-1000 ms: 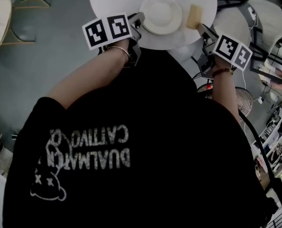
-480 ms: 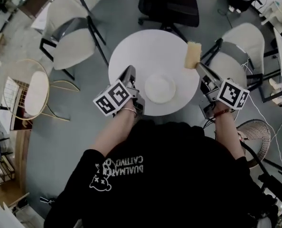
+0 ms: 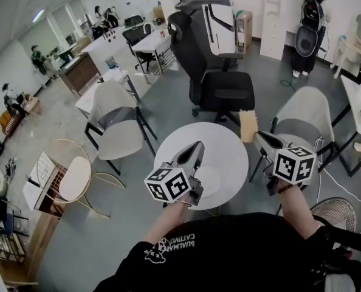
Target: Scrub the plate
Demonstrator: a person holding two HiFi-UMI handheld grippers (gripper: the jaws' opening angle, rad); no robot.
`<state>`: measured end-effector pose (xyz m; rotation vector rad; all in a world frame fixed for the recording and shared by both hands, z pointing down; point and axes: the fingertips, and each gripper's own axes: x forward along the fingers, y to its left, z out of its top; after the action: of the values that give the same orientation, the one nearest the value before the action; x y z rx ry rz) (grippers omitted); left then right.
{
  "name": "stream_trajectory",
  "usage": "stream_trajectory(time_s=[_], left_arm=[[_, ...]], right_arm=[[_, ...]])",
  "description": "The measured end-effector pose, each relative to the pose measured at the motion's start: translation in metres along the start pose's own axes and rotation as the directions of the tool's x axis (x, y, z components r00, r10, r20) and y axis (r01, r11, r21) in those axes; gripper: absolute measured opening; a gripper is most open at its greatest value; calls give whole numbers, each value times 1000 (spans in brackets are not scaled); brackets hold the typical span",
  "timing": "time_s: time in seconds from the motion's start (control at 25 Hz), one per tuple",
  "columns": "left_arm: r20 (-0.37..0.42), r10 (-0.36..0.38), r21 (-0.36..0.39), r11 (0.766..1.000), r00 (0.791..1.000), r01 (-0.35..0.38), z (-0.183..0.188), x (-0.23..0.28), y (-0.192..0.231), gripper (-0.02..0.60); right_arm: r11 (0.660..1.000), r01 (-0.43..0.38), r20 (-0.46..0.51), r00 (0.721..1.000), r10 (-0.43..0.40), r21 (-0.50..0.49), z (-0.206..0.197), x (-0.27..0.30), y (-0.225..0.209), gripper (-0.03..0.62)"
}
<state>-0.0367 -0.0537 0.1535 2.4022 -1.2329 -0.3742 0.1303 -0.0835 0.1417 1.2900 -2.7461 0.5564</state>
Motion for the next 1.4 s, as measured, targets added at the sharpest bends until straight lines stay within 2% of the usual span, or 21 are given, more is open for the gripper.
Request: stream_trajectory(time_s=[0.16, 0.24, 0.56, 0.68, 0.84, 1.2, 1.4], left_arm=[[13, -95, 91, 991, 995, 93, 14, 6, -62, 0], [24, -113, 124, 986, 993, 109, 18, 7, -87, -2], [51, -42, 184, 982, 998, 32, 16, -11, -144, 0], [52, -29, 194, 981, 998, 19, 2, -24, -157, 0], [29, -8, 245, 969, 1000, 1, -27, -46, -180, 0], [30, 46, 210, 976, 998, -51, -71, -70, -214, 0], [47, 57, 217, 974, 997, -65, -75, -71, -229, 0]], right_arm=[[995, -28, 51, 998, 33, -94, 32, -35, 7, 35], [991, -44, 66, 996, 52, -123, 40, -52, 6, 35], [989, -76, 47, 995, 83, -126, 36, -110, 2, 35], [988, -91, 22, 995, 94, -122, 19, -124, 2, 35], [986, -90, -12, 996, 90, -141, -7, -148, 5, 32], [986, -106, -68, 993, 98, -130, -41, -193, -6, 32], [982, -107, -72, 993, 96, -159, -38, -207, -12, 32]])
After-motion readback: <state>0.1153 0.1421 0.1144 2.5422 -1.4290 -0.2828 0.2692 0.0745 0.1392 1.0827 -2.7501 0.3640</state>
